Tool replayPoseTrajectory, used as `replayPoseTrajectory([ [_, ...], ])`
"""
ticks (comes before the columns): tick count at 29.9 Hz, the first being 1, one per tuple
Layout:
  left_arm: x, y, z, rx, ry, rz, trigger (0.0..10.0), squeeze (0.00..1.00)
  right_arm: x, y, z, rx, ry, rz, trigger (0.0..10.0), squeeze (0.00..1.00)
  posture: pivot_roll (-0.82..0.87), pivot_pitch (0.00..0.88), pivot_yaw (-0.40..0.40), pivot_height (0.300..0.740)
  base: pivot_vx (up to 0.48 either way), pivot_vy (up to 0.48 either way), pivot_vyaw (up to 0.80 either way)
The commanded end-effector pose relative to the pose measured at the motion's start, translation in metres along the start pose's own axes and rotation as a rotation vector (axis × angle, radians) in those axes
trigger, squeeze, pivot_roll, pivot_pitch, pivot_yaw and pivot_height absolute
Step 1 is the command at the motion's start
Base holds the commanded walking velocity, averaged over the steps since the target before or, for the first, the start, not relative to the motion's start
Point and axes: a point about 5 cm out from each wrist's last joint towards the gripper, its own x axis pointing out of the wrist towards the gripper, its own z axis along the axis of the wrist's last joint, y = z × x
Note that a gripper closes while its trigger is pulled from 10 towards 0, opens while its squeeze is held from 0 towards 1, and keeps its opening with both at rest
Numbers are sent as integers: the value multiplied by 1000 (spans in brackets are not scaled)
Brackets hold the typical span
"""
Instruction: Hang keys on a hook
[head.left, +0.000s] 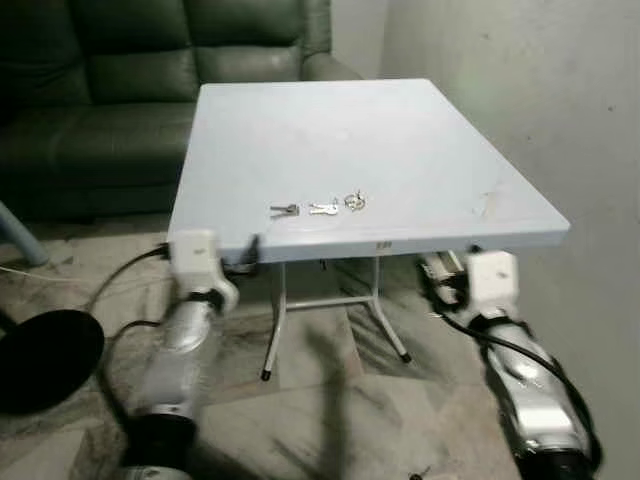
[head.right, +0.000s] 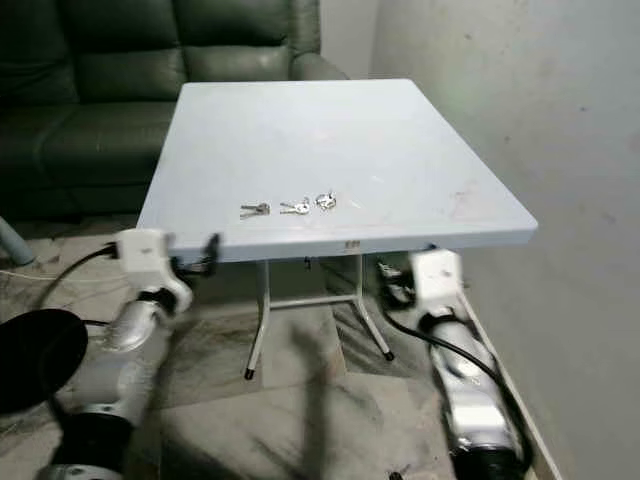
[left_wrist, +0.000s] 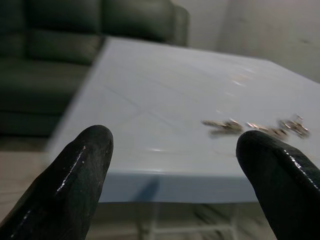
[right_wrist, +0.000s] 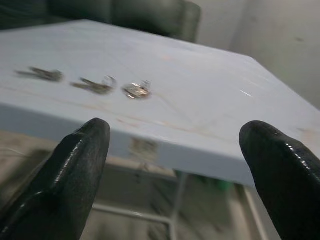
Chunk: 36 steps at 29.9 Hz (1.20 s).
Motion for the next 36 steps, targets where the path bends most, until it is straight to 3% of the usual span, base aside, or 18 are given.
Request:
replayPoseTrajectory([
  [1,1,-10,0,-4,-3,-28,10000,0,-4,-9,-2,17,8,-30,10000,0,-13,33,-35,732,0,0,0],
  [14,1,-11,-1,-26,1,-29,10000,0,-5,-9,-1,35,5,-11,10000,0,-16,36,-36,732,0,0,0],
  [16,1,-11,-1,-24,1,-29,10000,0,-5,-7,0,-54,-3,12,10000,0,-17,35,-38,732,0,0,0],
  [27,0,-11,-1,-18,3,-31,10000,0,-6,-5,-1,10,-1,12,10000,0,-17,37,-37,732,0,0,788],
  [28,0,-11,-2,-19,4,-33,10000,0,-6,-6,0,48,-6,-1,10000,0,-18,36,-36,732,0,0,0],
  [36,0,-11,-3,-31,12,-38,10000,0,-6,-8,-1,34,3,-10,10000,0,-18,34,-34,732,0,0,0],
])
